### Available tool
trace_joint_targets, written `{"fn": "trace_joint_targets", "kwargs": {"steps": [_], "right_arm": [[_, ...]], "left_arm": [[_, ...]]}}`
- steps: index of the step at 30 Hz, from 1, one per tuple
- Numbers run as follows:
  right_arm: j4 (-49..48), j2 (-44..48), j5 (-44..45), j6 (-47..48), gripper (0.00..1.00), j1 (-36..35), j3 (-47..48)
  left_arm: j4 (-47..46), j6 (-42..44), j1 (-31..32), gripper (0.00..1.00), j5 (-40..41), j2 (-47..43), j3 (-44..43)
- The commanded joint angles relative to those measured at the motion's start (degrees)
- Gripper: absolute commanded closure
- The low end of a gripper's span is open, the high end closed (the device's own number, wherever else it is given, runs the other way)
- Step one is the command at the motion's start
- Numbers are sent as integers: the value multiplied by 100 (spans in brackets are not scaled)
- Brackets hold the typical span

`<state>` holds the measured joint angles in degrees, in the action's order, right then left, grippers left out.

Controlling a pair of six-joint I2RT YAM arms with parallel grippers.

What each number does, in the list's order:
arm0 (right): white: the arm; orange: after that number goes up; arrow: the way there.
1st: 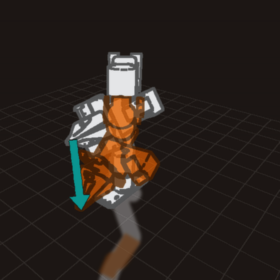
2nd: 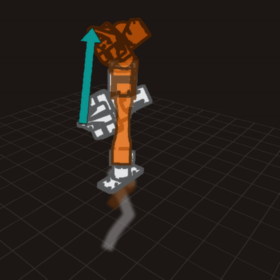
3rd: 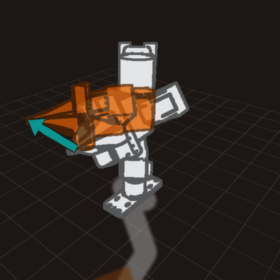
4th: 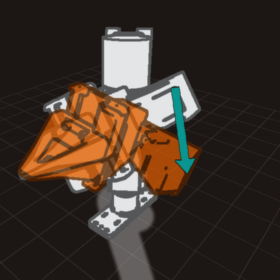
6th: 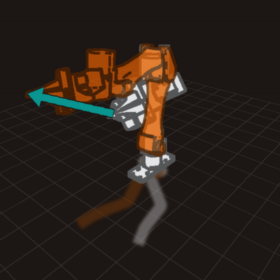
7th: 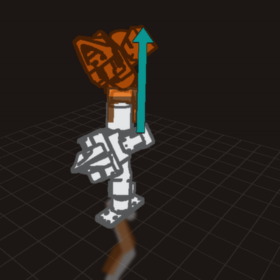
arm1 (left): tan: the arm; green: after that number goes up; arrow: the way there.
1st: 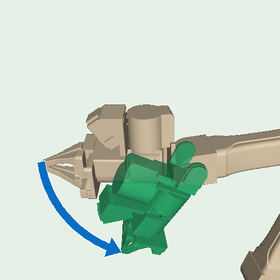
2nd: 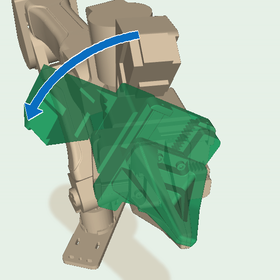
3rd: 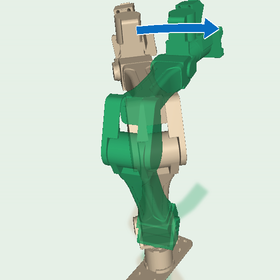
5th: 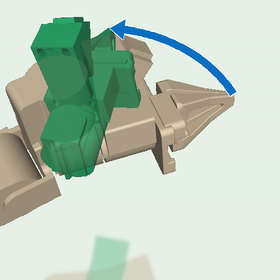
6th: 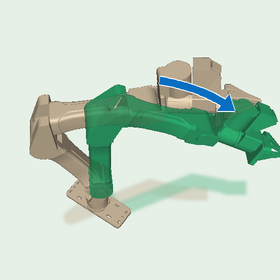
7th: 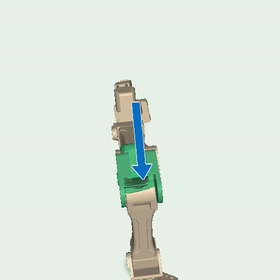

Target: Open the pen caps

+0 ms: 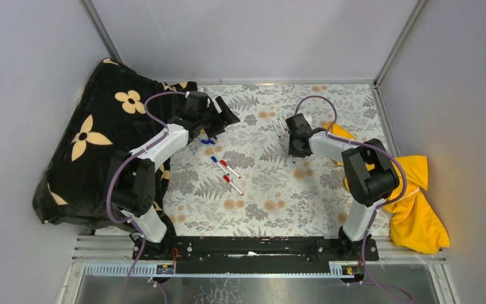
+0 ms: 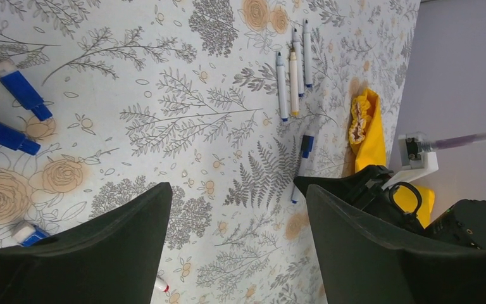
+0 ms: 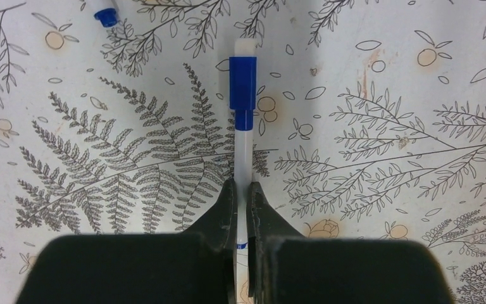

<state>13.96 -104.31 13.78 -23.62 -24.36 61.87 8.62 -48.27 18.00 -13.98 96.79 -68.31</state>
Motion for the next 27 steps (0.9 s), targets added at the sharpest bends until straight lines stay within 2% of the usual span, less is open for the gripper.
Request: {"fn": "trace_joint_targets", "kwargs": {"steps": [1,6,17,27], "right_arm": [[-92,403,-373,529,100,-34,-171],[-166,784,-1176,1108,100,-298,-11],[-395,590,-2674,1070,100,-776,985],[-510,168,-3253,847,100,-1023,1714]], "left_arm": [[-447,-137,2,14,-419,79,8],[-704,-229,30,12,-933,255,-41],[-839,-200,277,12,-1127,364,-54],[-936,-261,343,14,-996,348,-36]]}}
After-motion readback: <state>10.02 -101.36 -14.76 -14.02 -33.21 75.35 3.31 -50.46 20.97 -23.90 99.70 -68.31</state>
